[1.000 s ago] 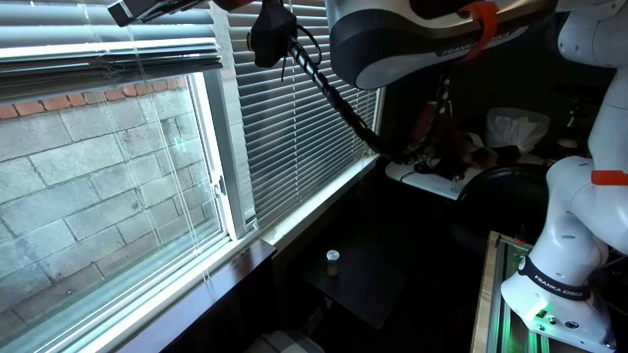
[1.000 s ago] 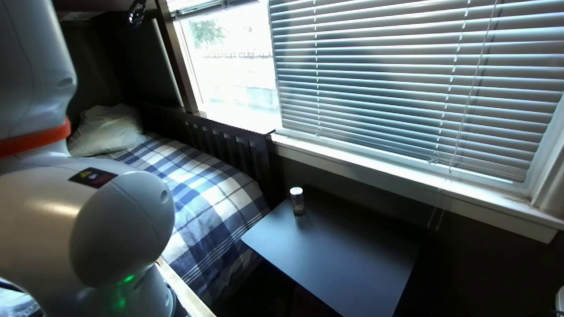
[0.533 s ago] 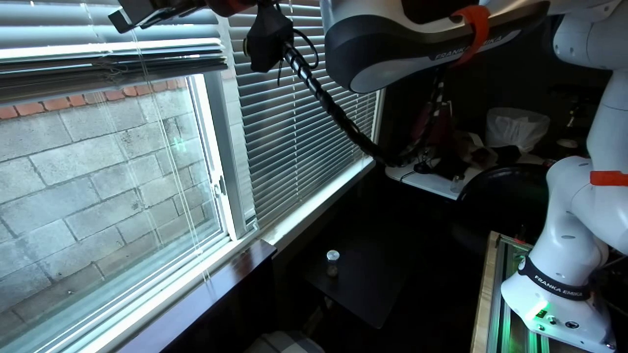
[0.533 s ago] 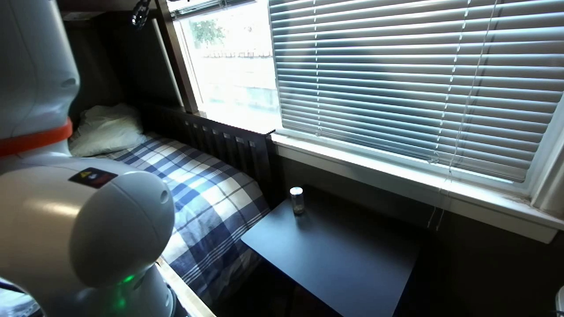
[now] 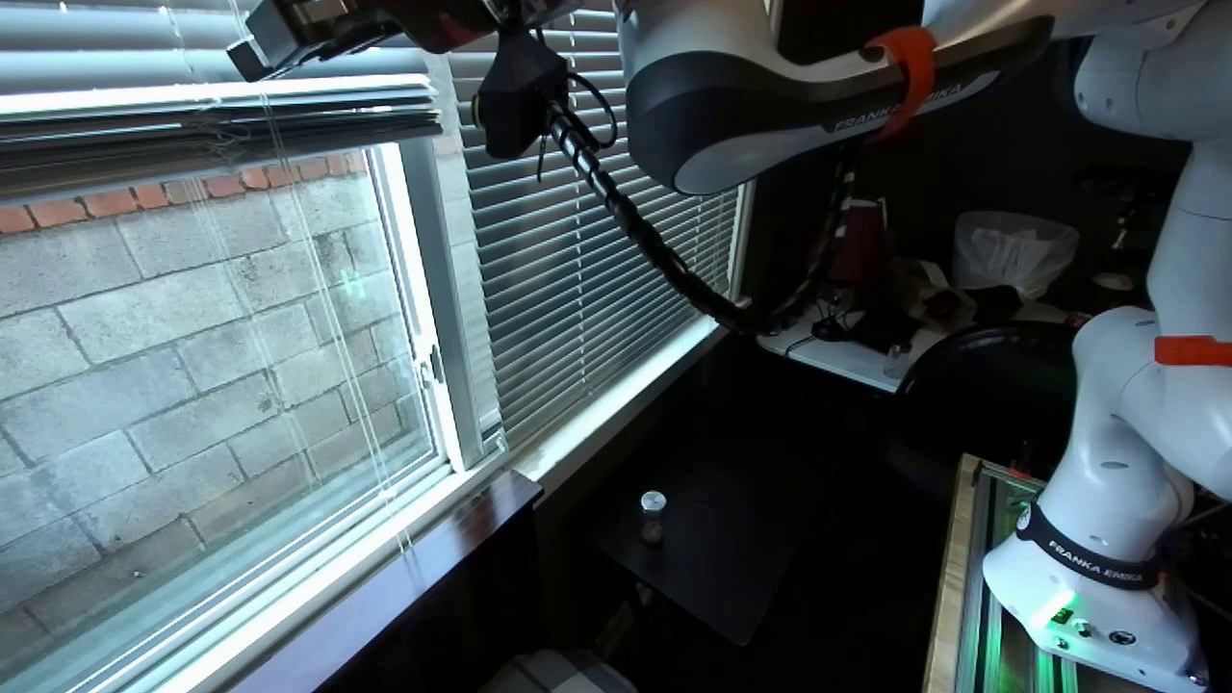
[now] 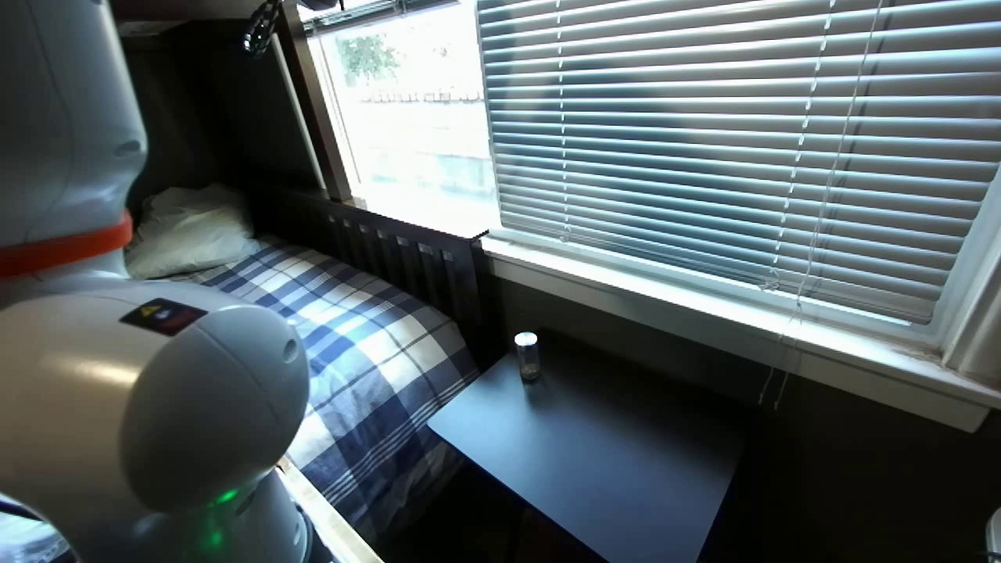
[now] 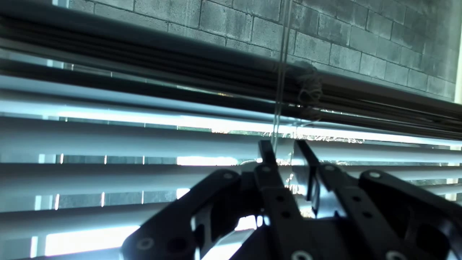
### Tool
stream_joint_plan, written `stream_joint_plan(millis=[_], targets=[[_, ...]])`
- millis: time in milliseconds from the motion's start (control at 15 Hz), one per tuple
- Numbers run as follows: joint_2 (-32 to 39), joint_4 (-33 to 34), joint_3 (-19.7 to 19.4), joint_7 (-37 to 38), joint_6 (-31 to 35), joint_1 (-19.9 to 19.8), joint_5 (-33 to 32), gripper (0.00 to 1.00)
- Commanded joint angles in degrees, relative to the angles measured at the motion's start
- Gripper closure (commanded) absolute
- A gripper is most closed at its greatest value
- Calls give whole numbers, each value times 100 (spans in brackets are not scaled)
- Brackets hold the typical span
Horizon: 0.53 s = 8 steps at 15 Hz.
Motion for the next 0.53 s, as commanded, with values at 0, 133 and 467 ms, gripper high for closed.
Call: stream_joint_plan(millis=[0, 133, 467], targets=[[137, 131, -9, -24, 154, -28, 3, 75], [167, 160, -4, -32, 177, -40, 9, 76], [298, 328, 8, -58, 210, -52, 28, 82]])
